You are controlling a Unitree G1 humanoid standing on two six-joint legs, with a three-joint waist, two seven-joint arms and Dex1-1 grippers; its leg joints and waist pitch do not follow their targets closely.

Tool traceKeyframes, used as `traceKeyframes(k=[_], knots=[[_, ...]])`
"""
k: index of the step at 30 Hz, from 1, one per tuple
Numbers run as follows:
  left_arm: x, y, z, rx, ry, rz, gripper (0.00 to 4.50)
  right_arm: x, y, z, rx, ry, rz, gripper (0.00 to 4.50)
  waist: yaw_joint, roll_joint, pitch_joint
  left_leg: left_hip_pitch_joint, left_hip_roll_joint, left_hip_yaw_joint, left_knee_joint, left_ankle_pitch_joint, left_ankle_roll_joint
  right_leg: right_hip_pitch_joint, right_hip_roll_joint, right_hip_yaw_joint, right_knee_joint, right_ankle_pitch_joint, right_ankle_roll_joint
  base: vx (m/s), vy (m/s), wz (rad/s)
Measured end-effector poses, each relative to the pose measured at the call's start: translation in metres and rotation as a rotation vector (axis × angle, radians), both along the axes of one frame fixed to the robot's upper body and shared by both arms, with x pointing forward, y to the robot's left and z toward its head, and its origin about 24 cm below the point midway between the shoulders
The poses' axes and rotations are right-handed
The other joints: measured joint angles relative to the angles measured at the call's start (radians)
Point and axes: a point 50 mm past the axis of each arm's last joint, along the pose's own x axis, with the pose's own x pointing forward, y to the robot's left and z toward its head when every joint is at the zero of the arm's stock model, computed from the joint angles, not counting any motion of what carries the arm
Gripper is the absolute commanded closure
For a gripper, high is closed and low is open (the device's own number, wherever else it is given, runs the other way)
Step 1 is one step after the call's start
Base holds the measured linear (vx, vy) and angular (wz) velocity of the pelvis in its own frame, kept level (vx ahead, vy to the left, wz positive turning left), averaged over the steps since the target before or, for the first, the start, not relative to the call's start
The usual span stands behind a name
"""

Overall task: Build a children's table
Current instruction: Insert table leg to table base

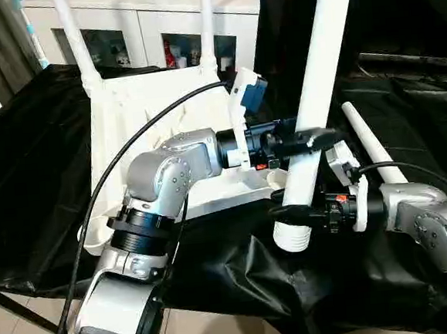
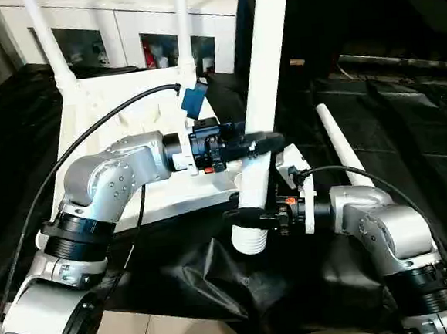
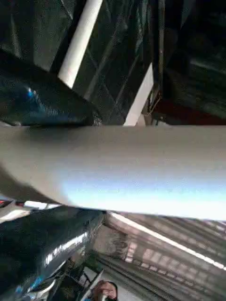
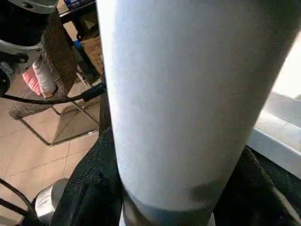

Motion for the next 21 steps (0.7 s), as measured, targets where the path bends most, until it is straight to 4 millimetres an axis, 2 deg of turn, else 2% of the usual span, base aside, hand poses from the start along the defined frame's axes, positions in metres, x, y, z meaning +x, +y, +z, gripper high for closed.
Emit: traceKeyframes(k=[2, 3, 20, 21], knots=[[0.0003, -0.0002, 0.0000, 0.001, 0.002, 0.008, 2.35, 0.0004, 0.0000, 0.0001, -0.001, 0.000, 0.001, 2.59, 0.000, 0.000, 0.000, 0.000, 0.000, 0.000, 0.000, 0.000, 0.000, 0.000, 0.000, 0.000, 0.000, 0.000, 0.000, 0.000, 0.000, 0.00], [0.0003, -0.0001, 0.0001, 0.002, 0.002, 0.011, 2.57, 0.0008, 0.0005, 0.0001, -0.003, -0.001, 0.002, 2.59, -0.001, 0.000, 0.000, 0.000, 0.000, 0.000, 0.000, 0.000, 0.000, 0.000, 0.000, 0.000, 0.000, 0.000, 0.000, 0.000, 0.000, 0.00], [0.0008, 0.0033, 0.0048, -0.011, -0.013, 0.053, 2.68, 0.0067, 0.0059, 0.0040, 0.012, -0.026, 0.004, 2.59, 0.000, -0.005, 0.000, 0.000, 0.000, 0.000, 0.000, 0.000, 0.000, 0.000, 0.000, 0.000, 0.000, 0.000, 0.000, 0.000, 0.000, 0.00], [0.0008, 0.0036, 0.0051, -0.013, -0.012, 0.053, 2.68, 0.0071, 0.0059, 0.0041, 0.012, -0.032, 0.003, 2.24, 0.000, -0.005, 0.000, 0.000, 0.000, 0.000, 0.000, 0.000, 0.000, 0.000, 0.000, 0.000, 0.000, 0.000, 0.000, 0.000, 0.000, 0.00]])
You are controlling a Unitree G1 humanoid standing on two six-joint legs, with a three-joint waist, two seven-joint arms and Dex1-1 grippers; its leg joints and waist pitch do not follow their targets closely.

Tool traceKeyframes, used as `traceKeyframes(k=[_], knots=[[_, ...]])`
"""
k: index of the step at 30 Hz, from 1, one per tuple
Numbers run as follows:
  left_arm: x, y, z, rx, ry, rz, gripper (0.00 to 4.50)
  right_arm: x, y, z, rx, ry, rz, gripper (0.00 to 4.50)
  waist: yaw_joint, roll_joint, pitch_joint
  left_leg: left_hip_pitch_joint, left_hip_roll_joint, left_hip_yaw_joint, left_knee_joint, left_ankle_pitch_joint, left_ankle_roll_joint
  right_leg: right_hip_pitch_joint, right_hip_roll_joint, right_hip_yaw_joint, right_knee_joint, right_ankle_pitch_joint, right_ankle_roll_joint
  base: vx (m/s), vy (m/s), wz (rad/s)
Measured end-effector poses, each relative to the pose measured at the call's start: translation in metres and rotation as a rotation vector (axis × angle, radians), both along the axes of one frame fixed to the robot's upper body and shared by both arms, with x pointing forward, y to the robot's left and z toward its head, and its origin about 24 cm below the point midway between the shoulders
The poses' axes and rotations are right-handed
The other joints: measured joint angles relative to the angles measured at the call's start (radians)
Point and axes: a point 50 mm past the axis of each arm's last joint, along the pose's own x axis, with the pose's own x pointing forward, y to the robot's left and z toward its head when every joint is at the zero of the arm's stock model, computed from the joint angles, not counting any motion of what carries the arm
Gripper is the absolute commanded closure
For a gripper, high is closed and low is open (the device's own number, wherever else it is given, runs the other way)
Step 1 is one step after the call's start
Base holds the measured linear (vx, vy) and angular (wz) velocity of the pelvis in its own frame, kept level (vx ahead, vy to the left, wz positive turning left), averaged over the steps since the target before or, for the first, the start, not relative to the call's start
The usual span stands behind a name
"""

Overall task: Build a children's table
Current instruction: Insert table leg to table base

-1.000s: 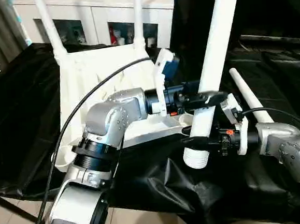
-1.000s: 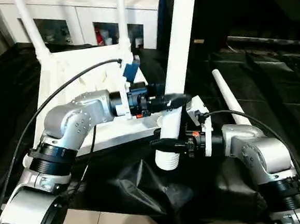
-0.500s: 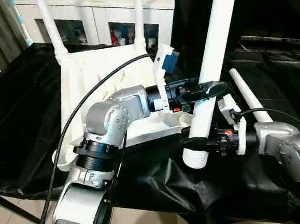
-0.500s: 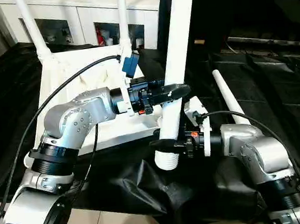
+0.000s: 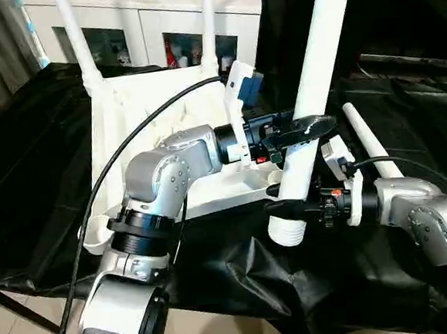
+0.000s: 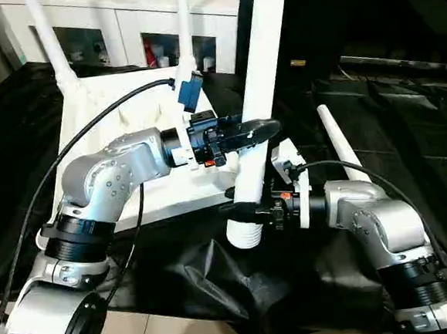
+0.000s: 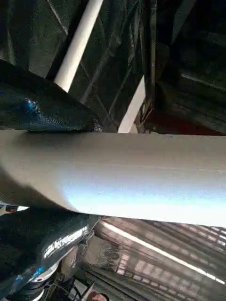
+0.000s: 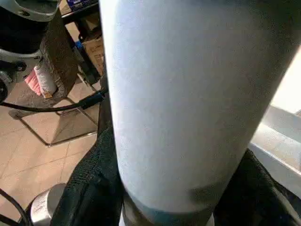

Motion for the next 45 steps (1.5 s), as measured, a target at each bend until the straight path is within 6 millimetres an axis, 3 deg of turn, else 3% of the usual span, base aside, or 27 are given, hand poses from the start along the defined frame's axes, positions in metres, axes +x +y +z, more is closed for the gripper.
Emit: traceKeyframes(k=[5, 6, 12, 39, 45], knots=[[0.003, 0.006, 0.002, -0.019, 0.002, 0.032, 2.68, 0.008, 0.010, 0.002, 0.030, -0.020, -0.029, 1.80, -0.004, 0.000, 0.000, 0.000, 0.000, 0.000, 0.000, 0.000, 0.000, 0.000, 0.000, 0.000, 0.000, 0.000, 0.000, 0.000, 0.000, 0.00], [0.004, 0.007, 0.003, -0.020, -0.002, 0.040, 2.68, 0.010, 0.012, 0.004, 0.033, -0.025, -0.035, 1.56, -0.003, 0.000, 0.000, 0.000, 0.000, 0.000, 0.000, 0.000, 0.000, 0.000, 0.000, 0.000, 0.000, 0.000, 0.000, 0.000, 0.000, 0.00], [0.005, 0.013, 0.004, -0.013, -0.004, 0.046, 2.68, 0.012, 0.012, 0.005, 0.013, -0.056, -0.055, 1.16, 0.003, -0.003, 0.000, -0.001, 0.000, 0.000, 0.000, 0.000, 0.000, 0.000, 0.000, 0.000, 0.000, 0.000, 0.000, 0.000, 0.000, 0.00], [0.000, 0.015, 0.007, 0.004, -0.035, -0.016, 2.68, 0.004, 0.004, 0.008, 0.008, 0.017, 0.009, 1.16, 0.001, -0.006, 0.001, 0.000, 0.000, 0.000, 0.000, 0.000, 0.000, 0.000, 0.000, 0.000, 0.001, 0.000, 0.000, 0.000, 0.000, 0.00], [-0.002, 0.014, 0.008, 0.014, -0.045, -0.024, 2.68, 0.003, 0.004, 0.008, 0.014, 0.024, 0.015, 1.68, 0.001, -0.006, 0.001, 0.000, 0.000, 0.000, 0.000, 0.000, 0.000, 0.000, 0.000, 0.000, 0.001, 0.001, -0.001, 0.000, 0.000, 0.00]])
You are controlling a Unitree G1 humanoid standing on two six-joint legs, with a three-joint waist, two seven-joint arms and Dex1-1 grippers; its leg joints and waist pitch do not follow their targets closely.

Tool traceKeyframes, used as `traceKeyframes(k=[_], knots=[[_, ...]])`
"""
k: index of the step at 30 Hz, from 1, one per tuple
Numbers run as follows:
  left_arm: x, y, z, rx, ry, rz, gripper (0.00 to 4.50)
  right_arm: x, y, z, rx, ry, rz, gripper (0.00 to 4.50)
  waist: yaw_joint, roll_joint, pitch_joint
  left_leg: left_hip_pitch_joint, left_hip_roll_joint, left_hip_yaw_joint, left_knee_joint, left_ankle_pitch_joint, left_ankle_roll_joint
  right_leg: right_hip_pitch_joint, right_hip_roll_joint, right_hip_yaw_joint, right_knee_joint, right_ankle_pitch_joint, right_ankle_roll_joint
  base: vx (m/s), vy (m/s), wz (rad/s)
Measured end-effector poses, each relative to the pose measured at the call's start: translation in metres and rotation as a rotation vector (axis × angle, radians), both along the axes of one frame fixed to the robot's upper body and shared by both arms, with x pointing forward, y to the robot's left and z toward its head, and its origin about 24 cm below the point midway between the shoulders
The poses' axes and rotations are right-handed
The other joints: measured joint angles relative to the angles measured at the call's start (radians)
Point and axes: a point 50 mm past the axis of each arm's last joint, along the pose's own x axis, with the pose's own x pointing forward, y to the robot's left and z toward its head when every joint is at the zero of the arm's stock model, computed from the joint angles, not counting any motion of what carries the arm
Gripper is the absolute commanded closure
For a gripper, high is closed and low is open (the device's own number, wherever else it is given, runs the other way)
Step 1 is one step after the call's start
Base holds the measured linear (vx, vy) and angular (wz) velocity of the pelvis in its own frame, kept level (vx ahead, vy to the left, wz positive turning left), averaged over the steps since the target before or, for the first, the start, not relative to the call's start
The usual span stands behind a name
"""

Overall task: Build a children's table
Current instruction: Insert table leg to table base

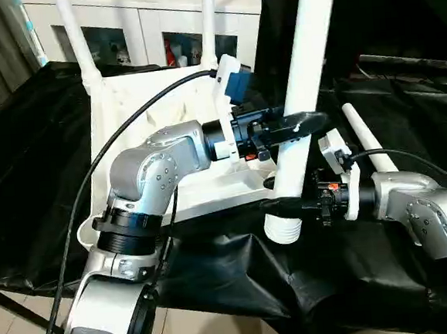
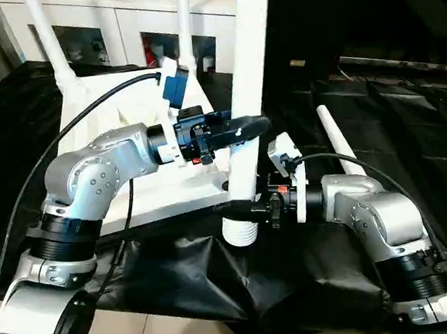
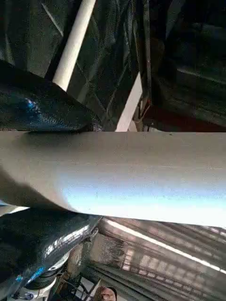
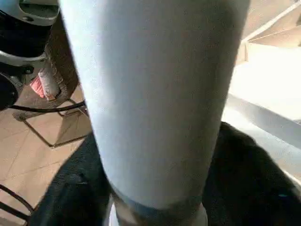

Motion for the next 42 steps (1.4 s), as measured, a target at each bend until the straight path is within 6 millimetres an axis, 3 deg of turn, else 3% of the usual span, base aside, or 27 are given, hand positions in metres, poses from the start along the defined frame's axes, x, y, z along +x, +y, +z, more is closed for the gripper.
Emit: traceKeyframes(k=[9, 20, 21, 32, 34, 37, 40, 42], knots=[[0.000, 0.001, 0.000, 0.003, 0.001, -0.005, 2.68, -0.004, 0.002, 0.000, 0.019, 0.017, 0.020, 2.45, 0.001, 0.000, 0.000, 0.000, 0.000, 0.000, 0.000, 0.000, 0.000, 0.000, 0.000, 0.000, 0.000, 0.001, -0.001, 0.000, 0.000, 0.00], [-0.001, 0.000, -0.001, 0.008, 0.002, -0.011, 2.70, -0.005, 0.002, -0.001, 0.019, 0.020, 0.021, 2.56, 0.000, 0.000, 0.000, 0.000, 0.000, 0.000, 0.000, 0.000, 0.000, 0.000, 0.000, 0.000, 0.000, 0.001, -0.002, 0.000, 0.000, 0.00], [-0.001, 0.000, -0.001, 0.007, 0.003, -0.011, 2.00, -0.005, 0.002, -0.001, 0.019, 0.020, 0.020, 2.56, 0.000, 0.000, 0.000, 0.000, 0.000, 0.000, 0.000, 0.000, 0.000, 0.001, 0.000, 0.000, 0.000, 0.001, -0.001, 0.000, 0.000, 0.00], [0.001, -0.001, 0.013, -0.200, 0.008, 0.025, 1.86, -0.003, 0.006, 0.001, 0.062, 0.006, 0.007, 2.57, 0.001, 0.000, 0.000, 0.001, 0.000, 0.000, 0.001, 0.000, 0.000, 0.001, 0.000, 0.000, 0.000, 0.001, -0.002, 0.000, 0.000, 0.00], [0.007, 0.004, 0.024, -0.389, 0.040, 0.077, 1.86, 0.002, 0.012, 0.004, 0.128, -0.032, -0.069, 2.57, -0.001, 0.000, 0.000, 0.000, 0.000, 0.000, 0.002, 0.000, 0.000, 0.001, 0.000, -0.001, 0.000, 0.001, -0.002, 0.000, 0.000, 0.00], [0.014, 0.020, 0.039, -0.470, -0.009, 0.157, 1.86, 0.014, 0.008, 0.000, 0.152, -0.057, -0.248, 2.57, -0.001, 0.001, -0.001, 0.001, 0.000, 0.000, 0.002, 0.000, 0.000, 0.001, 0.000, -0.001, 0.001, 0.001, -0.001, 0.000, 0.000, 0.00], [0.024, 0.038, 0.035, -0.358, -0.075, 0.278, 1.86, 0.027, -0.007, -0.005, 0.105, -0.075, -0.436, 2.57, -0.002, 0.001, -0.001, 0.001, 0.000, -0.001, 0.002, 0.000, 0.000, 0.001, 0.000, -0.001, 0.000, 0.001, 0.000, 0.000, 0.000, 0.00], [0.028, 0.042, 0.019, -0.116, -0.191, 0.354, 1.86, 0.033, -0.013, -0.008, 0.089, -0.096, -0.557, 2.57, -0.003, 0.001, -0.001, 0.003, 0.000, -0.002, 0.002, 0.000, 0.000, 0.002, 0.000, 0.000, 0.000, 0.001, 0.002, 0.000, 0.000, 0.00]])
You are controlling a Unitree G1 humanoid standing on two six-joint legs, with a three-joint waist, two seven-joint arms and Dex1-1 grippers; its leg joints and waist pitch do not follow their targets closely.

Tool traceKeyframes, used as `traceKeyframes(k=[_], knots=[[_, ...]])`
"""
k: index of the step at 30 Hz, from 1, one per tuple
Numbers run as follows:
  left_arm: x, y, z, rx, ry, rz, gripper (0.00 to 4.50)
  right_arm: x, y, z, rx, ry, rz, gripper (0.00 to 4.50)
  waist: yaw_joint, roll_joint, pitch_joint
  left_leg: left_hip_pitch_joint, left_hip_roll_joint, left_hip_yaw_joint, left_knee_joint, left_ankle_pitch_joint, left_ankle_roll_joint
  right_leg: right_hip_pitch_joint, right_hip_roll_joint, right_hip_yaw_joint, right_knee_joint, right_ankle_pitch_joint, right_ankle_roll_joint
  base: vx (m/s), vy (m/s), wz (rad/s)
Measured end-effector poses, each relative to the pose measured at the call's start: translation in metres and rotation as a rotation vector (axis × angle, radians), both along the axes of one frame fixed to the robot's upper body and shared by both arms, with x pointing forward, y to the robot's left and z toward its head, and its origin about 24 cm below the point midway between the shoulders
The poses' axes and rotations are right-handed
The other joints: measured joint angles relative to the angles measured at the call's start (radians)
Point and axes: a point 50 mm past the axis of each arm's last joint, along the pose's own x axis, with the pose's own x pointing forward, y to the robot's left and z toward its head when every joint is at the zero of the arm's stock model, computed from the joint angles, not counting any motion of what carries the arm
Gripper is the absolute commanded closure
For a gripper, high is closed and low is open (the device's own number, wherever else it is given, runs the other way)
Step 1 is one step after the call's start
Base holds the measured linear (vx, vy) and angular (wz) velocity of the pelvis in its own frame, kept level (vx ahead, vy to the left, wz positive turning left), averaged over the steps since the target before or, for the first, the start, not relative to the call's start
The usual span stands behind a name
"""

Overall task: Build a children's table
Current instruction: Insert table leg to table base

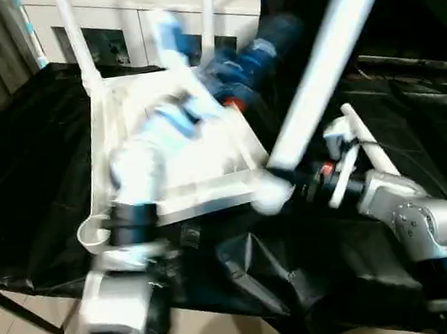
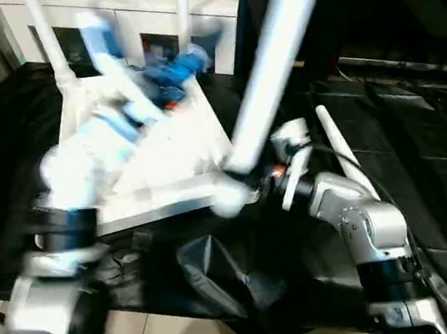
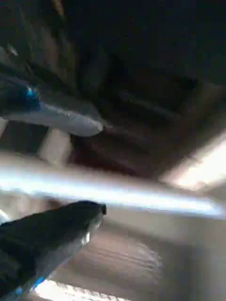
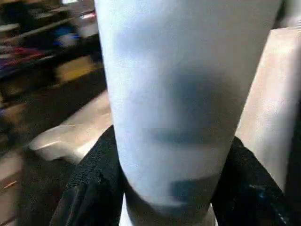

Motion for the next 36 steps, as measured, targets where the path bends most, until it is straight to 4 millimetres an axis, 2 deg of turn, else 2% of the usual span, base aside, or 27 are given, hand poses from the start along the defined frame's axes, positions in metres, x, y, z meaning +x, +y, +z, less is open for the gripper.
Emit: traceKeyframes(k=[3, 6, 9, 12, 16, 20, 24, 26, 29, 32, 34, 36], knots=[[0.000, -0.001, -0.036, 0.336, -0.056, 0.037, 1.86, 0.005, -0.005, -0.005, -0.066, -0.010, -0.113, 2.57, 0.002, 0.000, 0.000, -0.001, 0.000, -0.001, 0.000, 0.000, 0.000, 0.000, 0.000, 0.000, -0.001, 0.000, 0.001, 0.000, 0.000, 0.00], [-0.004, -0.007, -0.077, 0.625, -0.087, -0.005, 1.86, 0.008, -0.010, -0.007, -0.162, -0.029, -0.215, 2.58, 0.001, 0.001, 0.001, -0.003, -0.001, -0.001, -0.001, 0.000, 0.000, -0.002, 0.000, 0.001, -0.001, 0.000, 0.000, 0.000, 0.000, 0.00], [-0.005, -0.011, -0.095, 0.711, -0.079, -0.031, 1.86, 0.010, -0.015, -0.007, -0.215, -0.039, -0.288, 2.58, 0.000, 0.003, 0.001, -0.002, 0.000, 0.000, -0.002, 0.000, 0.000, -0.002, 0.000, 0.001, 0.000, 0.002, -0.003, 0.000, 0.000, 0.00], [-0.006, -0.015, -0.102, 0.715, -0.061, -0.052, 1.86, 0.011, -0.016, -0.007, -0.234, -0.047, -0.319, 2.58, -0.001, 0.009, 0.000, -0.002, 0.000, 0.001, -0.002, 0.000, 0.000, -0.002, 0.000, 0.001, 0.000, 0.003, -0.004, 0.000, 0.000, 0.00], [-0.005, -0.013, -0.118, 0.780, -0.008, -0.066, 2.24, 0.009, -0.018, -0.009, -0.247, -0.049, -0.348, 2.58, -0.009, 0.025, -0.002, 0.001, -0.001, 0.001, -0.002, 0.000, 0.000, 0.000, 0.000, 0.002, 0.000, 0.001, -0.001, 0.000, 0.000, 0.00], [-0.004, -0.004, -0.139, 0.866, 0.066, -0.063, 2.59, 0.004, -0.020, -0.015, -0.268, -0.039, -0.363, 2.58, -0.013, 0.032, 0.000, 0.001, -0.001, 0.001, -0.002, 0.000, 0.000, 0.000, 0.000, 0.002, 0.000, 0.000, 0.000, 0.000, 0.000, 0.00], [-0.002, 0.002, -0.149, 0.896, 0.107, -0.053, 2.87, 0.002, -0.019, -0.017, -0.280, -0.037, -0.360, 2.58, -0.022, 0.033, -0.001, 0.001, -0.001, 0.000, -0.002, 0.000, 0.000, 0.000, 0.000, 0.002, 0.000, 0.000, 0.000, 0.000, 0.000, 0.00], [-0.002, 0.002, -0.148, 0.897, 0.099, -0.053, 3.05, 0.001, -0.018, -0.019, -0.283, -0.033, -0.357, 2.58, -0.022, 0.034, -0.001, 0.001, -0.001, 0.000, -0.002, 0.000, 0.000, 0.000, 0.000, 0.002, 0.000, 0.000, 0.000, 0.000, 0.000, 0.00], [0.001, 0.003, -0.147, 0.905, 0.092, -0.056, 3.09, 0.001, -0.016, -0.019, -0.287, -0.033, -0.348, 2.58, -0.022, 0.035, -0.001, 0.001, -0.001, 0.000, -0.002, 0.000, 0.000, 0.000, 0.000, 0.002, 0.000, 0.001, -0.001, 0.000, 0.000, 0.00], [0.001, 0.004, -0.150, 0.914, 0.093, -0.059, 3.45, 0.000, -0.015, -0.017, -0.285, -0.046, -0.343, 2.58, -0.022, 0.036, -0.001, 0.001, -0.001, 0.000, -0.002, 0.000, 0.000, 0.000, 0.000, 0.002, 0.000, 0.001, -0.002, 0.000, 0.000, 0.00], [0.000, 0.006, -0.153, 0.919, 0.112, -0.065, 3.46, -0.001, -0.014, -0.015, -0.284, -0.058, -0.340, 2.58, -0.022, 0.036, -0.001, 0.001, -0.001, 0.000, -0.002, 0.000, 0.000, 0.000, 0.000, 0.002, 0.000, 0.001, -0.002, 0.000, 0.000, 0.00], [0.000, 0.007, -0.154, 0.916, 0.116, -0.077, 3.68, -0.001, -0.014, -0.014, -0.284, -0.060, -0.338, 2.58, -0.022, 0.036, -0.001, 0.001, -0.001, 0.000, -0.002, 0.000, 0.000, 0.000, 0.000, 0.002, 0.000, 0.001, -0.002, 0.000, 0.000, 0.00]])
